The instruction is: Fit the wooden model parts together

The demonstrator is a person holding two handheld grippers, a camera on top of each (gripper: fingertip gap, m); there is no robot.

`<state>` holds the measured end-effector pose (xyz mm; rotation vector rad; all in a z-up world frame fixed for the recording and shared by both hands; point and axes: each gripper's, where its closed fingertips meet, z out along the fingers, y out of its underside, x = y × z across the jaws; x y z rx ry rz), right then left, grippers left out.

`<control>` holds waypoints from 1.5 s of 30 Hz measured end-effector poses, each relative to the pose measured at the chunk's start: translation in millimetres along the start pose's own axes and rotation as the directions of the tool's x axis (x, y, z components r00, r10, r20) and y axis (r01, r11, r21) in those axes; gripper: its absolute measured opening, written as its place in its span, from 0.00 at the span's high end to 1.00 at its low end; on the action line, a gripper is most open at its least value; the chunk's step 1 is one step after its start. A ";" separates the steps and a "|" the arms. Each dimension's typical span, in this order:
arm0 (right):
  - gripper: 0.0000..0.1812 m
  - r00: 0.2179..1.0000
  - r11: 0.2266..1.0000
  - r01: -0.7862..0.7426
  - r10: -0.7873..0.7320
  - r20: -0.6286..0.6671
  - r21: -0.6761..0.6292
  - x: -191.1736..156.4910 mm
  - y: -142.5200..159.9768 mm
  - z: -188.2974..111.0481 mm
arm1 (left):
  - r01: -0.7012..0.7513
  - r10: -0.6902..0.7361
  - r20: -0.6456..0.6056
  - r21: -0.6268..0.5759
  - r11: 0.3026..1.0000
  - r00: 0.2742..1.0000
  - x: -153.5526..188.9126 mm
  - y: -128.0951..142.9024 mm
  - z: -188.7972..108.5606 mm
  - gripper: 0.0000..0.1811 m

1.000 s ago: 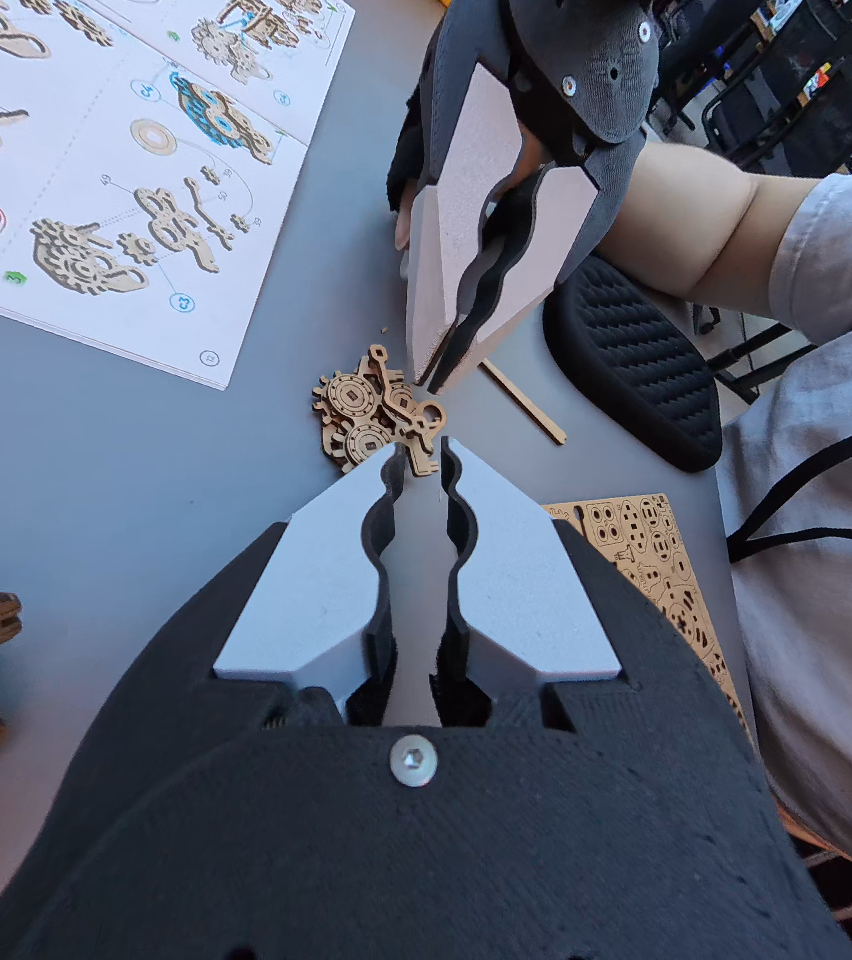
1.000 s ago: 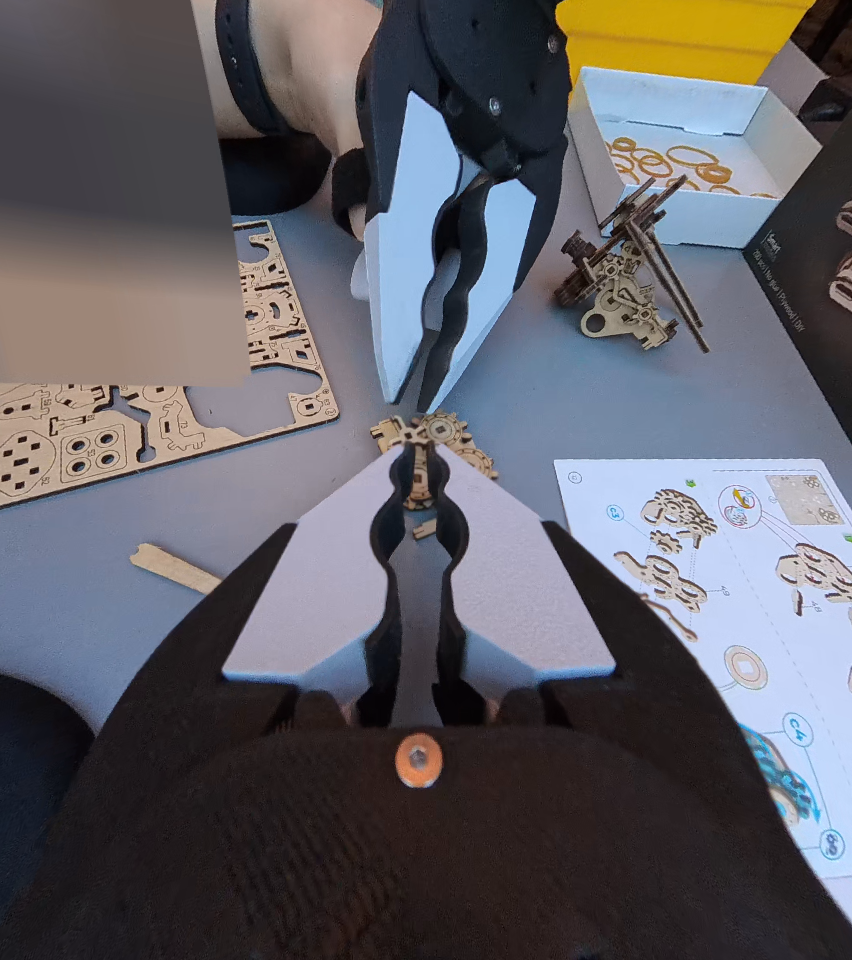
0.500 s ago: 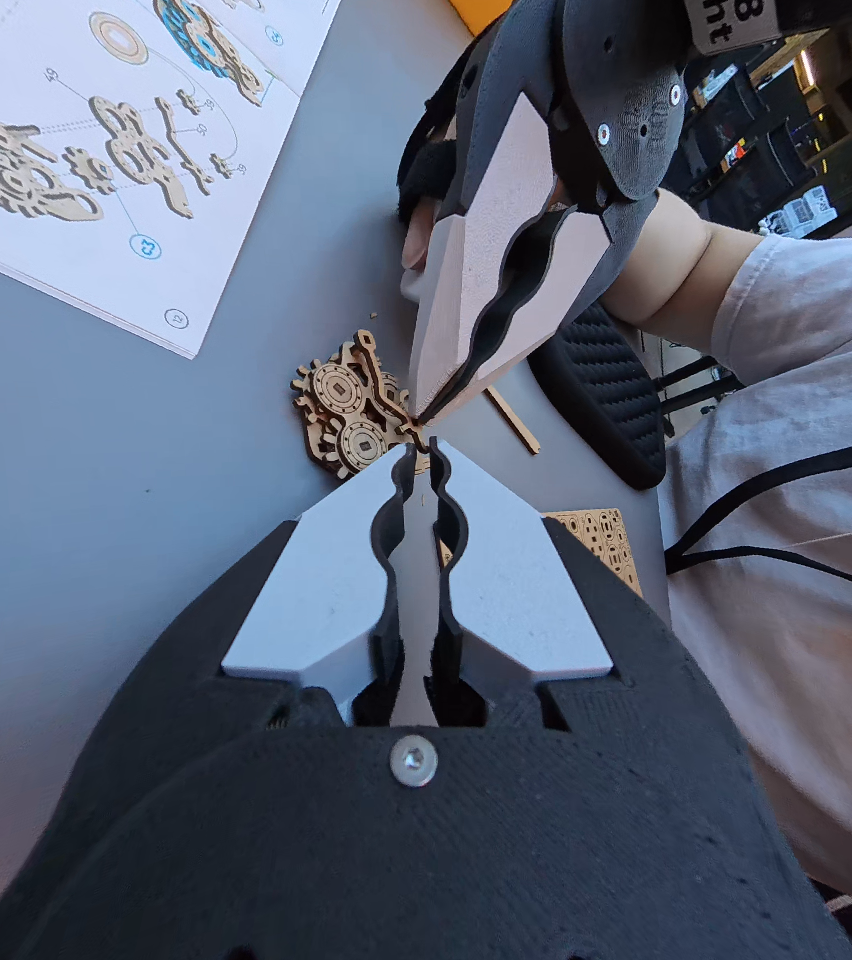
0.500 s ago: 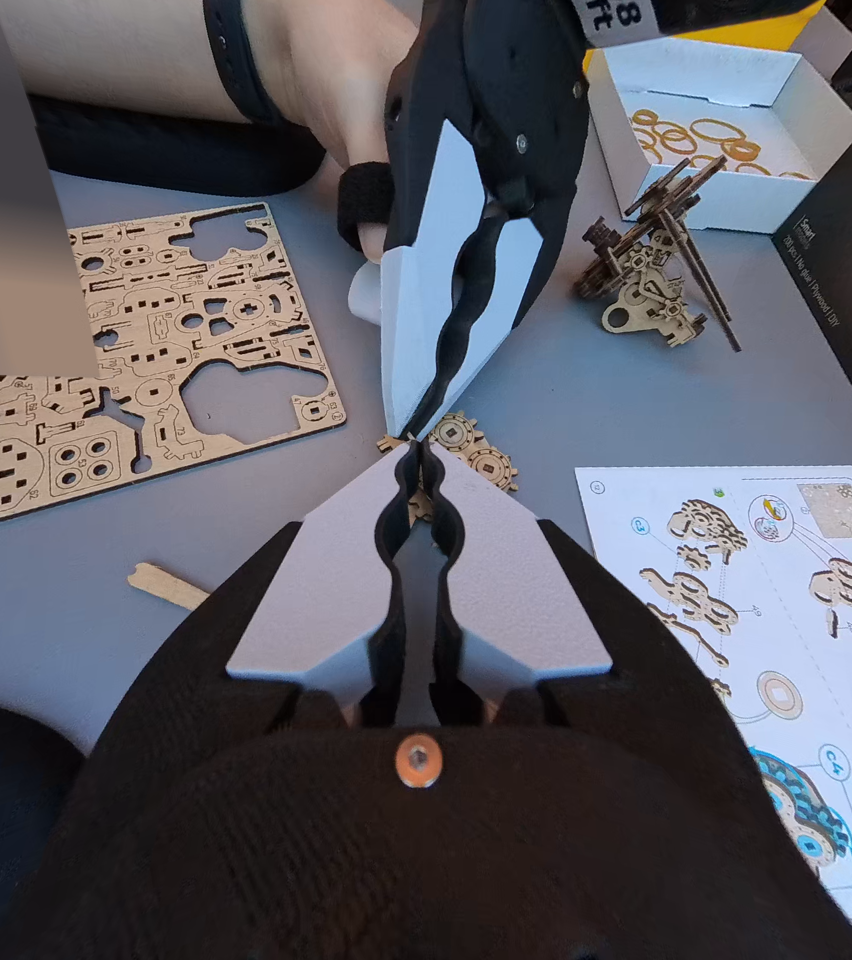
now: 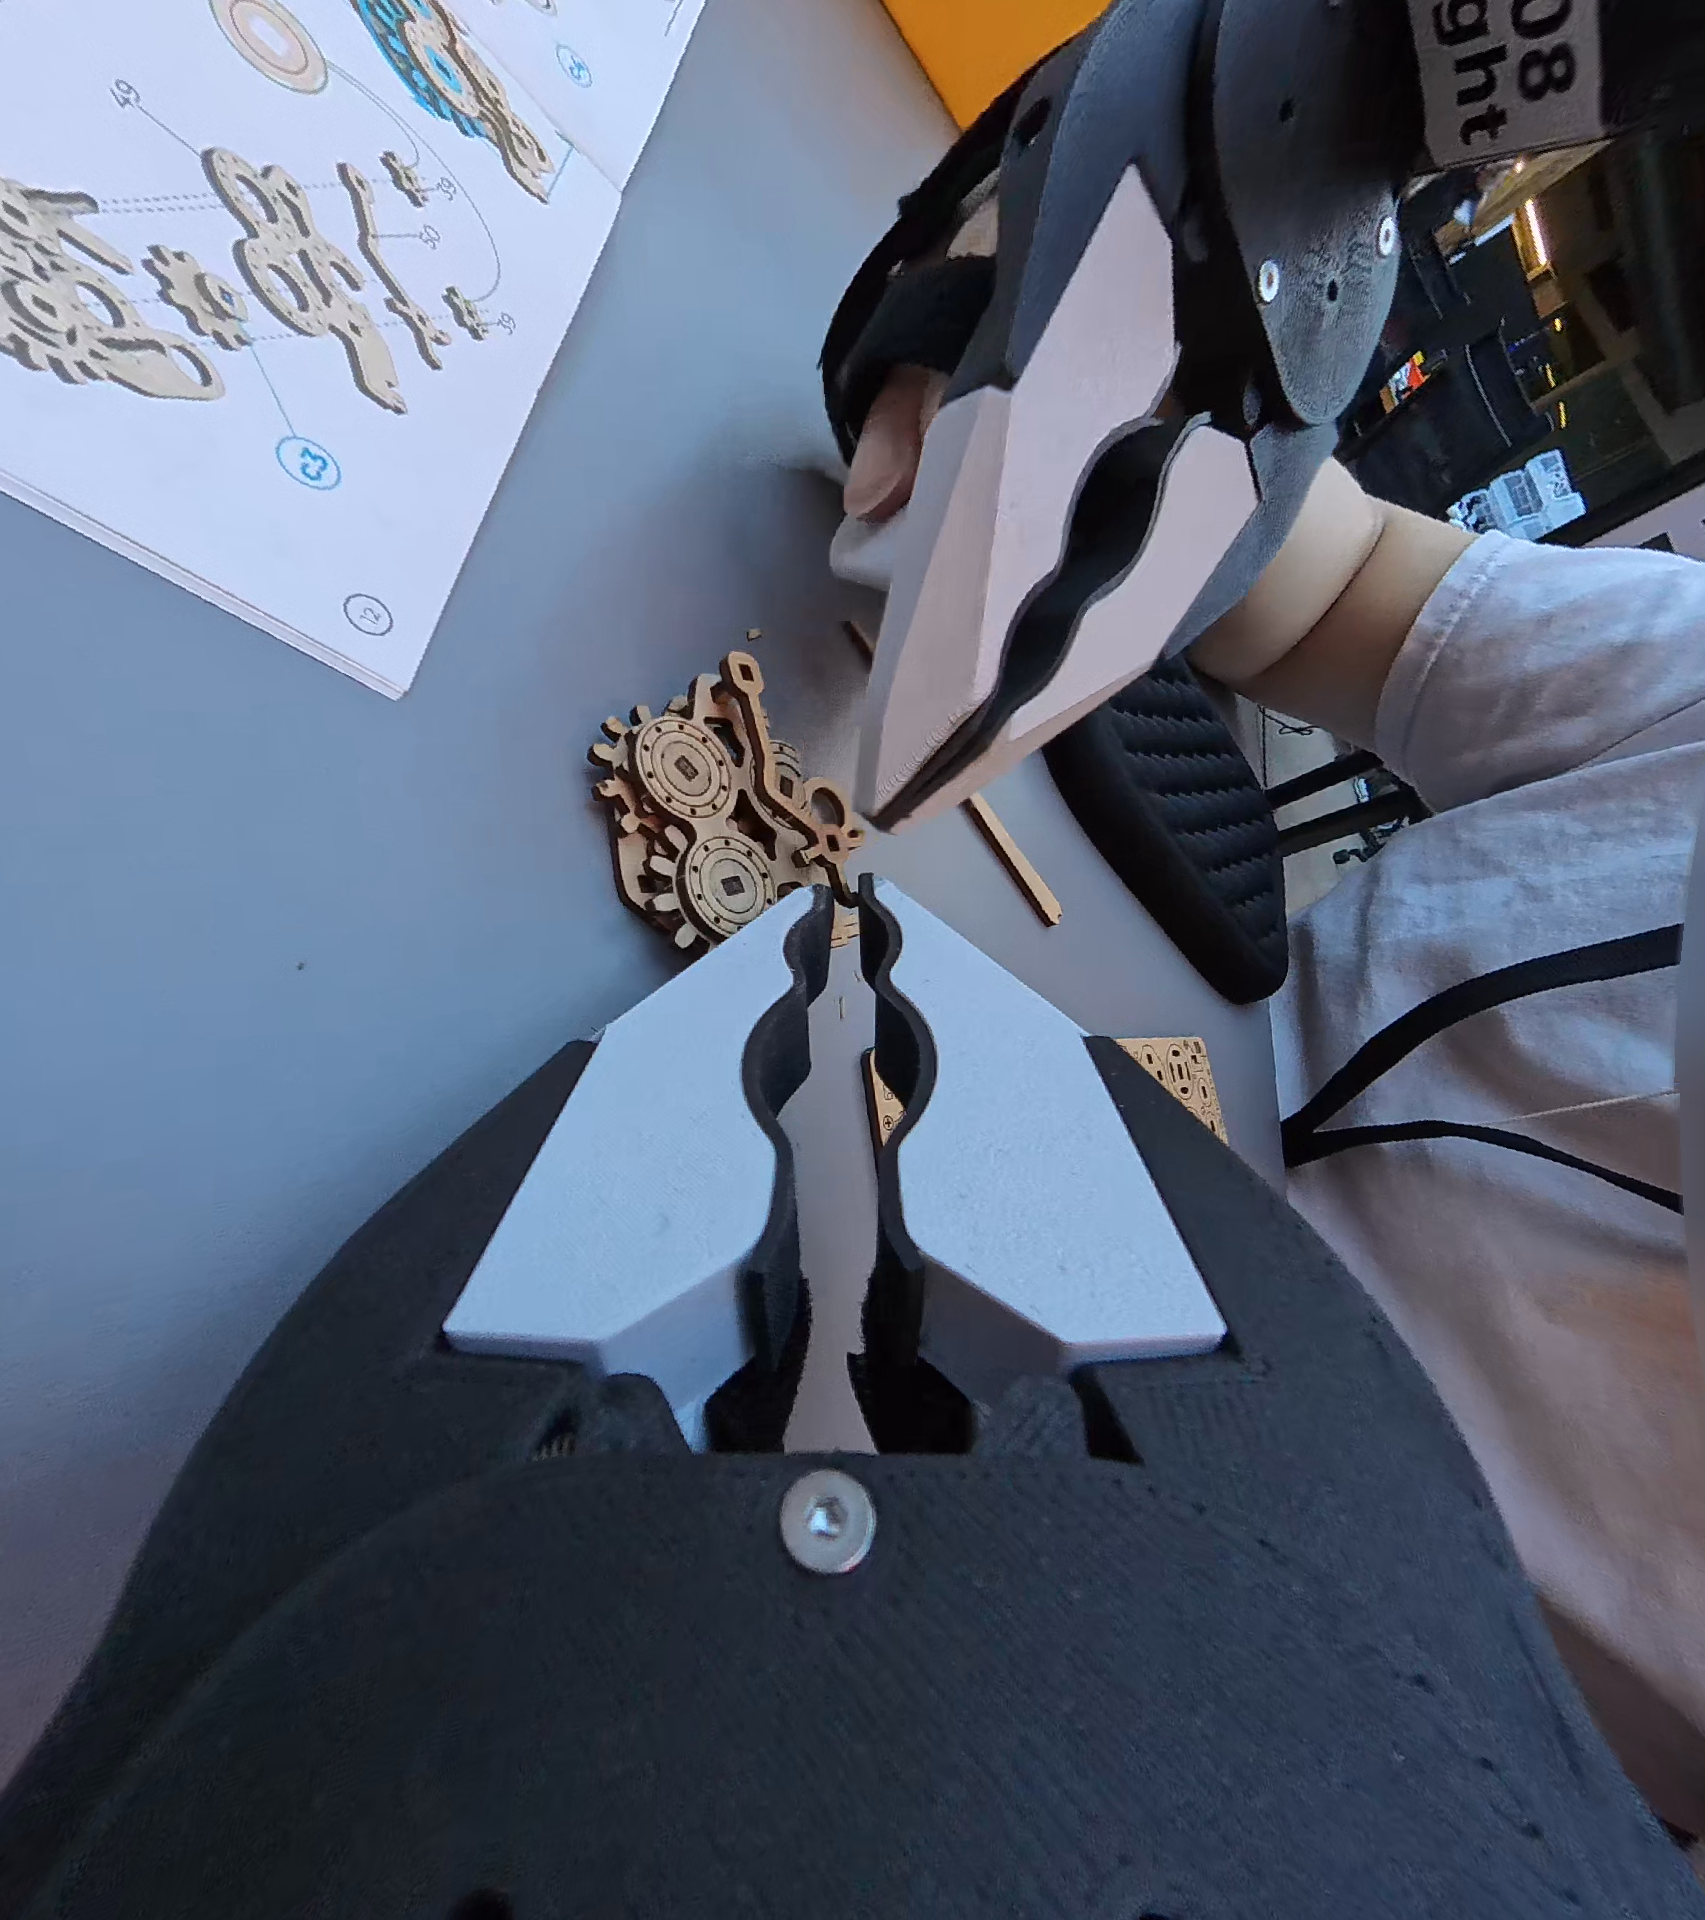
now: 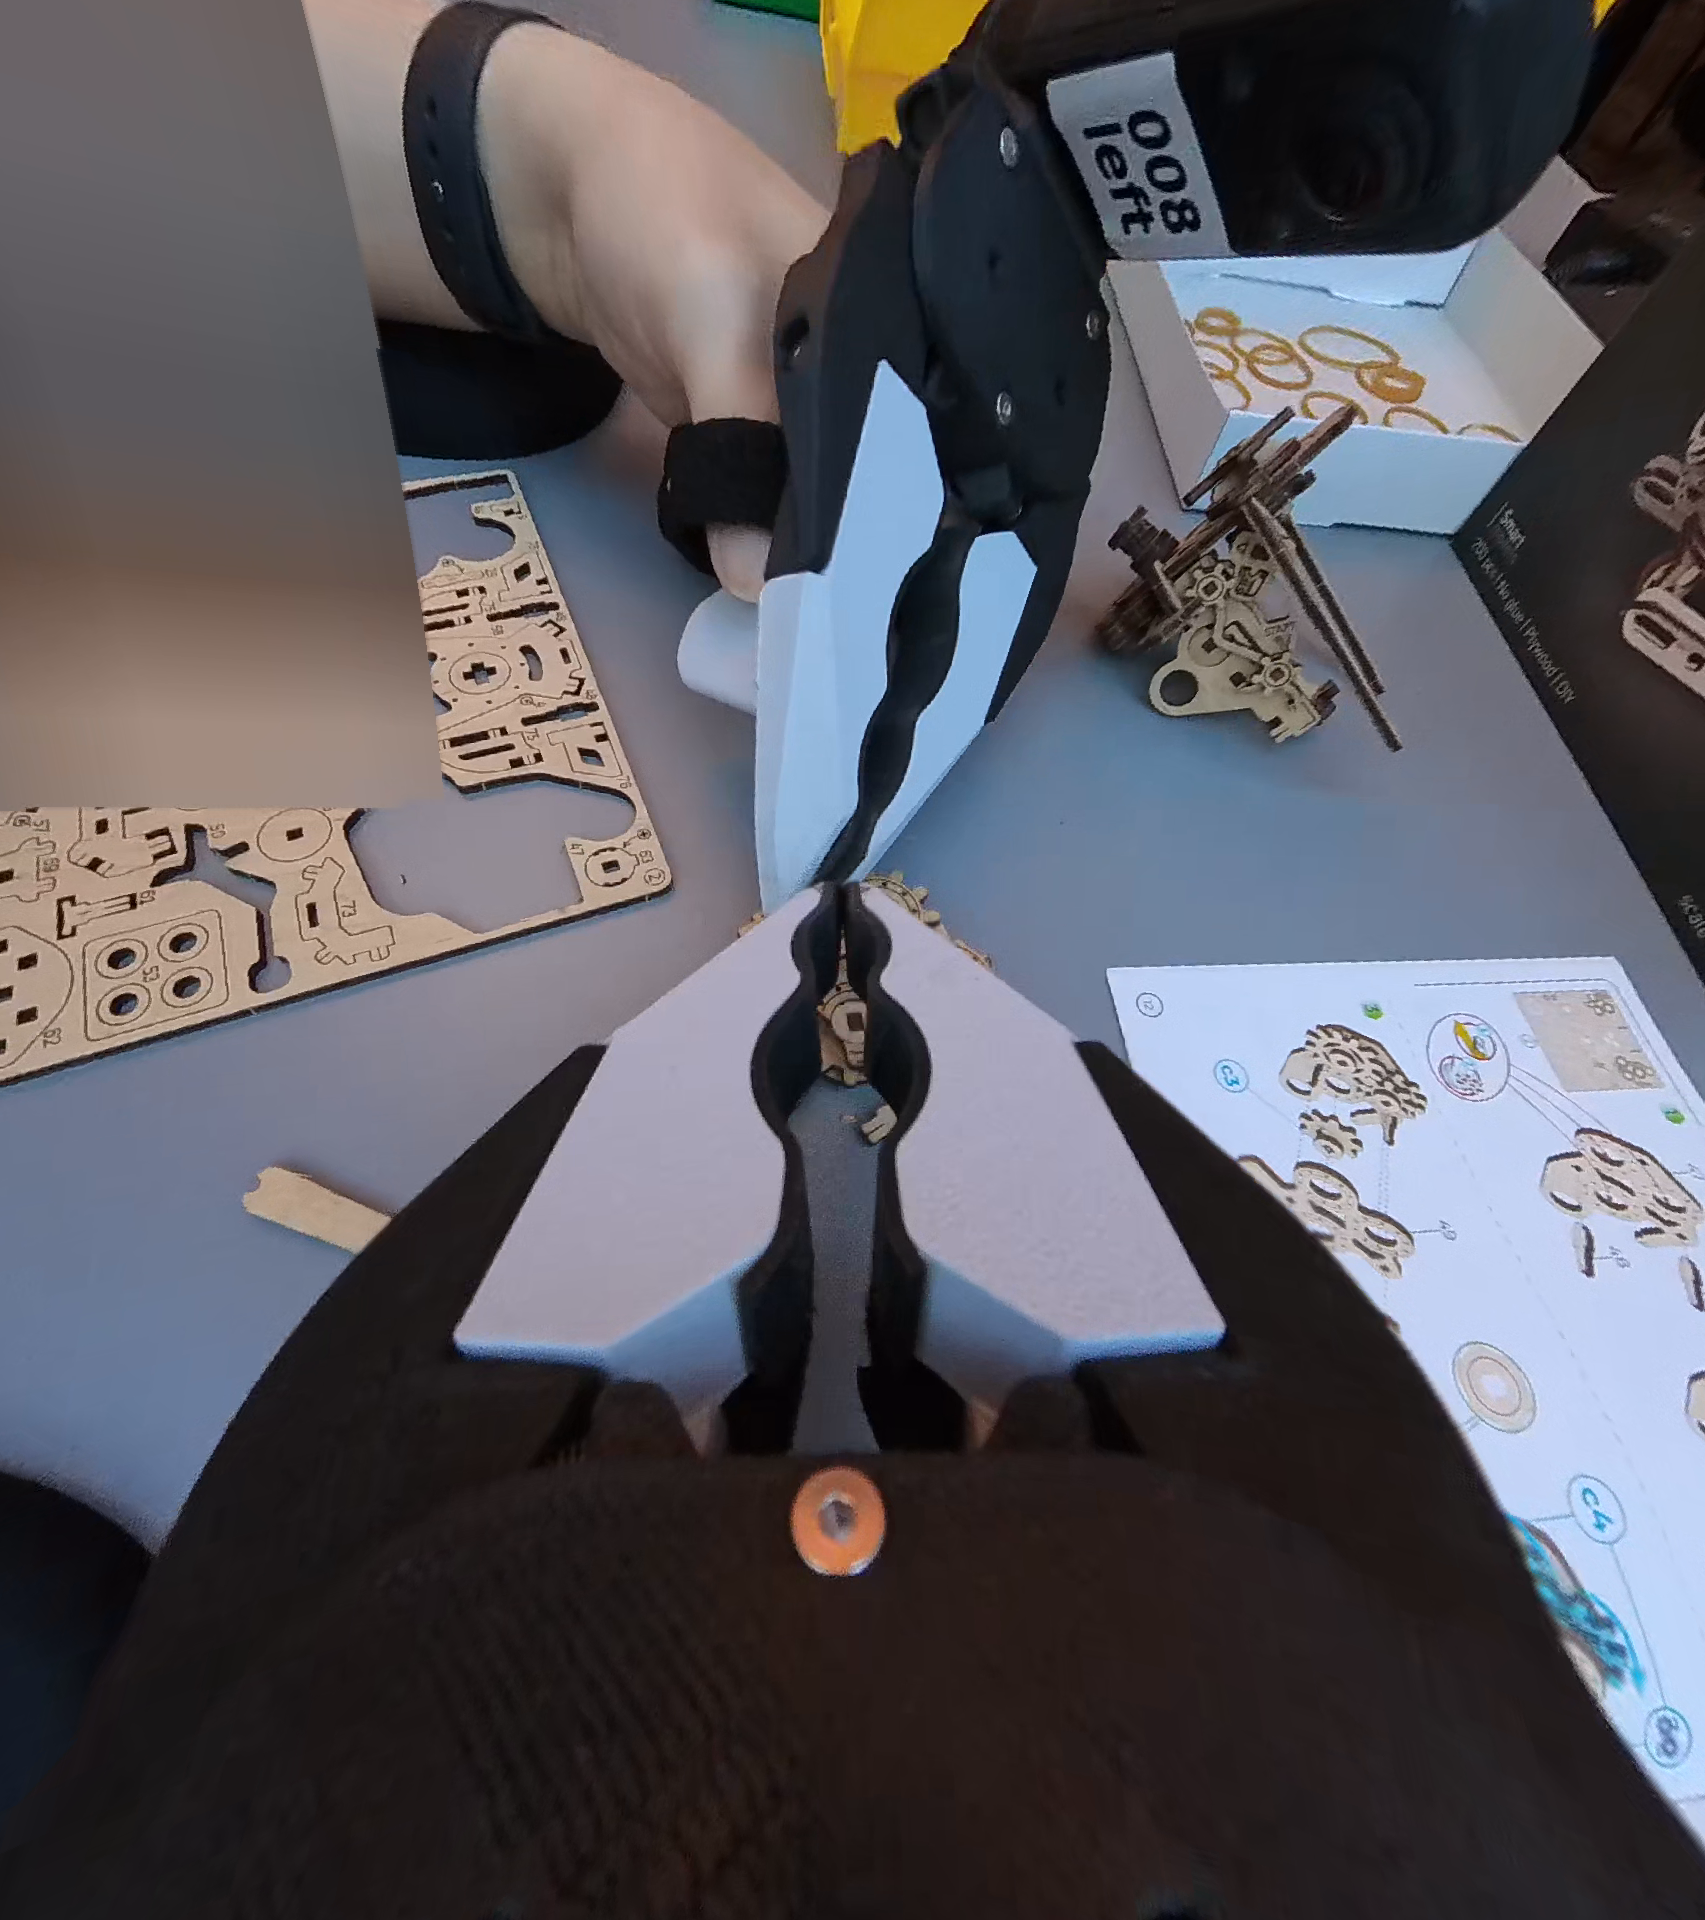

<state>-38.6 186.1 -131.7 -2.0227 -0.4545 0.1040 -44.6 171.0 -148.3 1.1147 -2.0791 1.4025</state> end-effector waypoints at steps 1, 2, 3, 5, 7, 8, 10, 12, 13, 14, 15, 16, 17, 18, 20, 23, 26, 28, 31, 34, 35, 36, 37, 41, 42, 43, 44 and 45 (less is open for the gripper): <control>1.00 1.000 1.000 -0.004 0.004 0.016 -0.031 -2.1 6.5 2.4 | 0.002 -0.002 0.000 0.001 1.000 1.000 -0.1 -0.1 0.1 0.99; 1.00 0.999 0.999 -0.024 0.026 0.042 -0.043 -4.9 10.8 4.7 | 0.004 -0.004 0.000 0.001 1.000 1.000 -0.2 -0.1 0.2 0.99; 1.00 0.999 0.999 -0.037 0.039 0.037 -0.033 -2.9 8.2 2.8 | 0.005 -0.005 -0.001 -0.003 1.000 1.000 0.0 0.7 0.3 0.99; 1.00 1.000 1.000 0.002 -0.003 0.008 0.009 -0.3 -3.0 -3.5 | 0.013 -0.013 0.000 0.002 1.000 1.000 -0.5 -0.1 -0.1 0.99; 1.00 0.998 0.999 -0.045 0.047 0.045 -0.027 -4.2 5.3 1.7 | 0.016 -0.016 -0.003 0.002 1.000 1.000 -0.5 0.0 0.0 0.99; 1.00 0.995 0.996 -0.082 0.083 0.060 -0.028 -3.9 7.8 4.5 | 0.021 -0.021 -0.004 0.002 1.000 1.000 -0.5 0.0 -0.1 0.99; 1.00 0.994 0.995 -0.099 0.097 0.058 0.033 -1.5 -6.7 -3.5 | 0.021 -0.021 -0.004 -0.002 1.000 1.000 -0.5 0.6 0.1 0.99; 1.00 0.995 0.996 -0.084 0.082 0.054 0.030 -2.6 -5.2 -3.2 | 0.021 -0.021 -0.001 -0.002 1.000 1.000 -0.7 0.4 0.1 0.99; 0.98 0.993 0.994 -0.092 0.096 0.065 -0.065 -4.1 14.1 3.0 | 0.021 -0.021 -0.001 0.000 1.000 1.000 -0.9 0.0 0.2 0.99; 1.00 0.992 0.994 -0.105 0.105 0.067 -0.010 -2.8 4.8 1.2 | 0.021 -0.021 0.000 0.002 1.000 1.000 -1.1 -0.5 0.0 0.99; 1.00 0.992 0.995 -0.099 0.098 0.076 0.011 -4.4 -3.0 -2.7 | 0.020 -0.020 0.004 0.006 1.000 1.000 -1.7 -1.2 0.0 0.99; 1.00 0.995 0.997 -0.072 0.069 0.065 0.037 -4.2 -9.8 -5.8 | 0.020 -0.020 0.006 0.006 1.000 1.000 -1.9 -1.3 0.0 0.99; 1.00 0.997 0.998 -0.056 0.054 0.047 0.035 -2.5 -7.8 -5.2 | 0.020 -0.020 0.005 0.004 1.000 1.000 -1.8 -1.0 0.0 0.99; 1.00 0.996 0.997 -0.069 0.071 0.047 -0.038 -1.3 8.9 0.3 | 0.022 -0.022 0.001 0.003 1.000 1.000 -1.7 -0.7 0.1 0.99; 1.00 0.992 0.994 -0.109 0.109 0.060 -0.001 1.1 1.7 -4.2 | 0.033 -0.033 -0.006 0.006 0.999 0.999 -1.9 -1.0 0.1 0.99; 1.00 0.999 0.999 -0.035 0.034 0.027 0.036 -0.1 -7.4 -7.9 | 0.029 -0.029 0.000 0.007 1.000 1.000 -2.6 -1.3 -0.3 0.99; 1.00 0.998 0.999 -0.051 0.051 0.047 0.018 -2.1 0.5 -2.2 | 0.018 -0.018 -0.011 0.002 1.000 1.000 0.2 -0.9 0.2 0.99; 1.00 0.999 0.998 -0.031 0.030 0.022 0.048 1.6 -9.6 -7.2 | 0.011 -0.011 -0.023 -0.006 1.000 1.000 2.7 0.1 0.3 0.99; 1.00 0.998 0.996 -0.040 0.044 -0.054 0.086 20.4 -12.9 -21.6 | 0.015 -0.015 -0.022 -0.004 1.000 1.000 2.3 -0.2 0.4 0.99; 1.00 0.995 0.997 -0.011 0.019 -0.097 0.077 34.5 -4.4 -36.7 | 0.024 -0.023 -0.024 0.008 1.000 0.999 1.7 -1.7 -0.6 0.99; 1.00 0.995 0.997 0.010 -0.003 -0.097 0.075 35.2 -1.0 -39.9 | 0.024 -0.024 -0.027 0.016 1.000 0.999 2.2 -2.8 -1.4 0.99; 1.00 0.996 0.998 0.027 -0.022 -0.081 0.065 33.2 4.5 -41.2 | 0.025 -0.025 -0.030 0.019 0.999 0.999 2.5 -3.3 -2.4 0.99; 0.98 0.997 0.998 0.034 -0.030 -0.066 0.057 31.0 9.8 -41.4 | 0.026 -0.025 -0.028 0.019 0.999 0.999 2.2 -3.4 -3.2 0.99; 0.93 0.998 0.998 0.046 -0.044 -0.039 0.046 25.2 19.0 -36.4 | 0.034 -0.034 -0.025 0.017 0.999 0.999 0.2 -2.6 -4.4 0.99; 0.92 0.997 0.997 0.055 -0.053 -0.049 0.047 26.1 17.5 -35.2 | 0.037 -0.036 -0.024 0.017 0.999 0.999 -0.3 -2.5 -4.1 0.99; 0.92 0.997 0.997 0.060 -0.058 -0.045 0.058 24.8 15.5 -33.7 | 0.039 -0.038 -0.026 0.014 0.999 0.999 -0.3 -1.8 -3.6 0.99; 0.92 0.998 0.997 0.061 -0.059 -0.036 0.049 23.6 16.4 -31.8 | 0.040 -0.040 -0.029 0.010 0.999 0.999 -0.1 -1.2 -3.2 0.99; 0.91 0.998 0.997 0.063 -0.062 -0.032 0.032 23.0 18.3 -30.0 | 0.043 -0.042 -0.030 0.006 0.999 0.999 -0.1 -0.6 -2.5 0.99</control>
